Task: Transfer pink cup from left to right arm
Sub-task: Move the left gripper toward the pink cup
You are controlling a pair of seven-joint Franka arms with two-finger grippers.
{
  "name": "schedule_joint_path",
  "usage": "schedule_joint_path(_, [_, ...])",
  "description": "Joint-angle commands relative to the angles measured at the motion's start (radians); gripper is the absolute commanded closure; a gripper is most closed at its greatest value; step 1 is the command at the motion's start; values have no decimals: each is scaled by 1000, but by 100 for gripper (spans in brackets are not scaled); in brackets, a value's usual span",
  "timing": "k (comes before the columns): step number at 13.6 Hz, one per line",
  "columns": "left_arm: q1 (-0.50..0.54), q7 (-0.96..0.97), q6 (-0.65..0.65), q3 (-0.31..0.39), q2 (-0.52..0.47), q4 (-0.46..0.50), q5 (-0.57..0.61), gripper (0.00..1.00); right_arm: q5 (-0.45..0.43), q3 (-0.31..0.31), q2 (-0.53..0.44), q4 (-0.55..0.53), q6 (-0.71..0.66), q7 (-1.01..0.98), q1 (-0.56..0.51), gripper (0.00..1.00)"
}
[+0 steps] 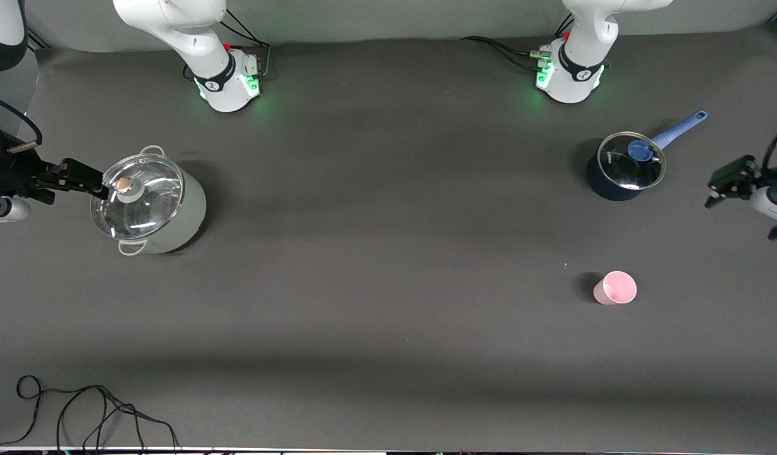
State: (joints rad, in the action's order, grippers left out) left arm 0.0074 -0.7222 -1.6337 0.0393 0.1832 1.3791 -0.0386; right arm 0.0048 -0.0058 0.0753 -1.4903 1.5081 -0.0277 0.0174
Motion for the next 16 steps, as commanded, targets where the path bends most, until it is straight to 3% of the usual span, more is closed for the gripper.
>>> schedule_joint_path(1, [80,-181,-41,1,54,-34,-104,0,0,-3,12,28,-22,5,4,0])
schedule_joint_path(5, [259,-538,-75,-1,163,-29,-358,0,0,-3,12,28,-23,3,3,0])
schedule_joint_path(10, [426,-1003,-60,-3,396,-25,-696,0,0,-3,12,28,-26,3,3,0])
schedule_joint_path(13, [433,-1173,-64,-3,484,4,-745,0,0,-5,12,30,-25,5,4,0])
schedule_joint_path(16, [433,-1342,-74,-3,577,27,-916,0,0,-3,12,28,-26,5,4,0])
